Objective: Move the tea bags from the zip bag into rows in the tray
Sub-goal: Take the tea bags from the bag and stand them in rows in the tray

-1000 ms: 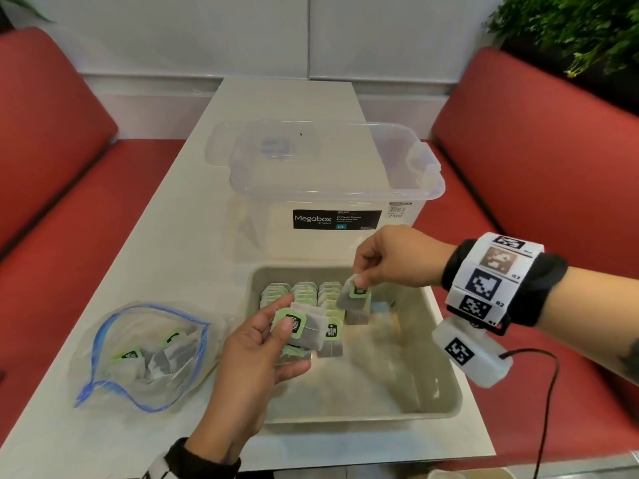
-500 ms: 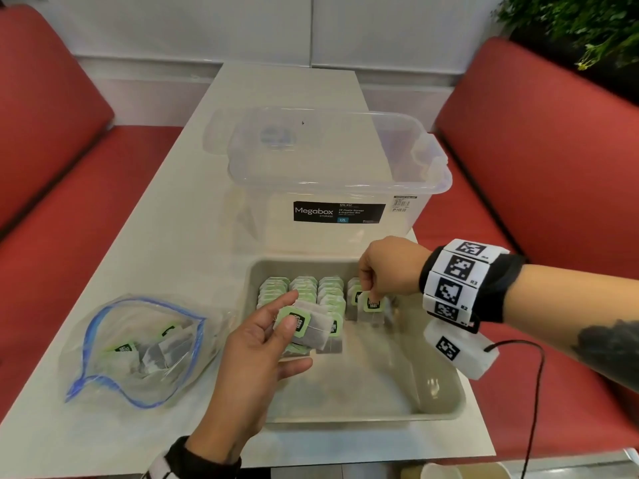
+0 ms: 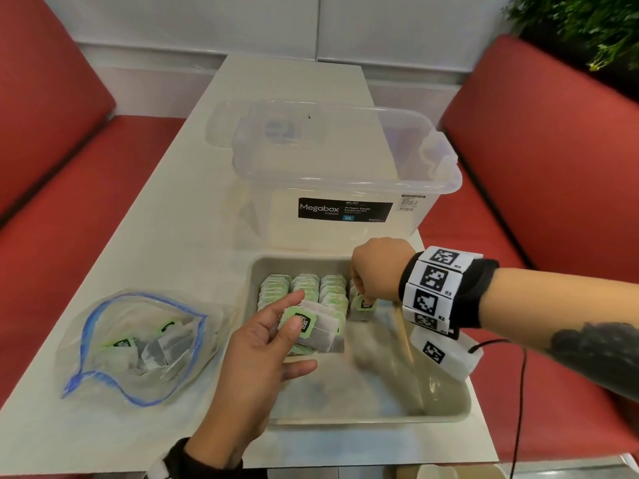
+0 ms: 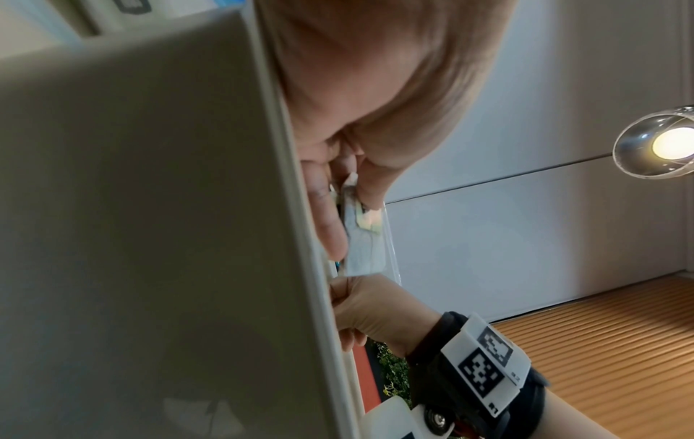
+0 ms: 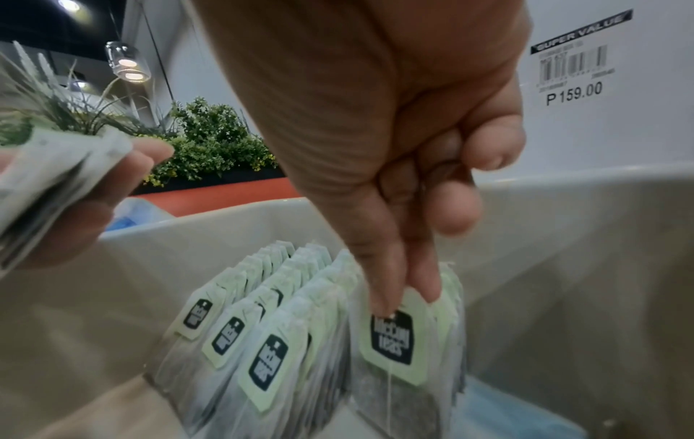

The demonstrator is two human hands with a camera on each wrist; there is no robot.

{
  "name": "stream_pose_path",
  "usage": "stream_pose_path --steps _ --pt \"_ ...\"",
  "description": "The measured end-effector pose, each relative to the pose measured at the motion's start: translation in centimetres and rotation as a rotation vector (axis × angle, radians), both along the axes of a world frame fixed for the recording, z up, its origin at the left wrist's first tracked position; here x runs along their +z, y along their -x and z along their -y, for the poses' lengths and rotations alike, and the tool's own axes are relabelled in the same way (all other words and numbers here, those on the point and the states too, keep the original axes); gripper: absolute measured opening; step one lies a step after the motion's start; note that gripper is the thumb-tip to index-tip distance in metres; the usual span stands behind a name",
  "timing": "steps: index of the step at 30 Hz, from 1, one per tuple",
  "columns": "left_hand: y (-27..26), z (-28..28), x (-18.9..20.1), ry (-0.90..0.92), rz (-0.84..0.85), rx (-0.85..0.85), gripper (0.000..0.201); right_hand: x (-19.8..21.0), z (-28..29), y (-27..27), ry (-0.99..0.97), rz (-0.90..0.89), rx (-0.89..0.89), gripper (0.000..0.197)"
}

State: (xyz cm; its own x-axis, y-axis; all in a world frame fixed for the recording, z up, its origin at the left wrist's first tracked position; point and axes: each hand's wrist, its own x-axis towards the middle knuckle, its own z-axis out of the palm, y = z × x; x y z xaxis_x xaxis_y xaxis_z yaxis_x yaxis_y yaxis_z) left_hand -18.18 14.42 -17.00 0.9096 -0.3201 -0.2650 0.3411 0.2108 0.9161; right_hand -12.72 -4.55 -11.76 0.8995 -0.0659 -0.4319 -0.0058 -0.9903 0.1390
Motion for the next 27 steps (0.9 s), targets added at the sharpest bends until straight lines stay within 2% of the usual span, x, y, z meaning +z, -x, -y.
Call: stream_pose_path --steps 7,17,20,22,24,25,27 --pt "0.0 0.0 0.1 -0.009 0.001 -0.010 0.030 0.4 -1.1 0.2 0.106 -0.008 0.100 0.013" --pt "0.1 0.0 0.5 -0.039 0.001 0.017 0.022 1.5 -0.3 0.2 0.119 0.025 0.061 0.014" --pt "-0.1 0.0 0.8 -0.085 0.030 0.035 0.021 2.2 0.2 0.5 -0.029 0.141 0.062 0.015" --pt "-0.4 0.0 1.1 -0.133 0.070 0.048 0.022 3.1 -0.1 1.1 -0.293 0.177 0.063 0.015" --pt "-0.6 0.1 1.5 -0.185 0.122 0.056 0.024 4.1 -1.0 2.2 -0.622 0.111 0.042 0.019" --pt "-0.6 0.2 1.7 -0.209 0.143 0.057 0.025 4.4 -1.4 2.7 -0.718 0.066 0.032 0.027" --pt "-0.6 0.4 1.9 -0.243 0.171 0.050 0.027 4.2 -2.1 3.6 -0.769 0.013 0.035 0.044"
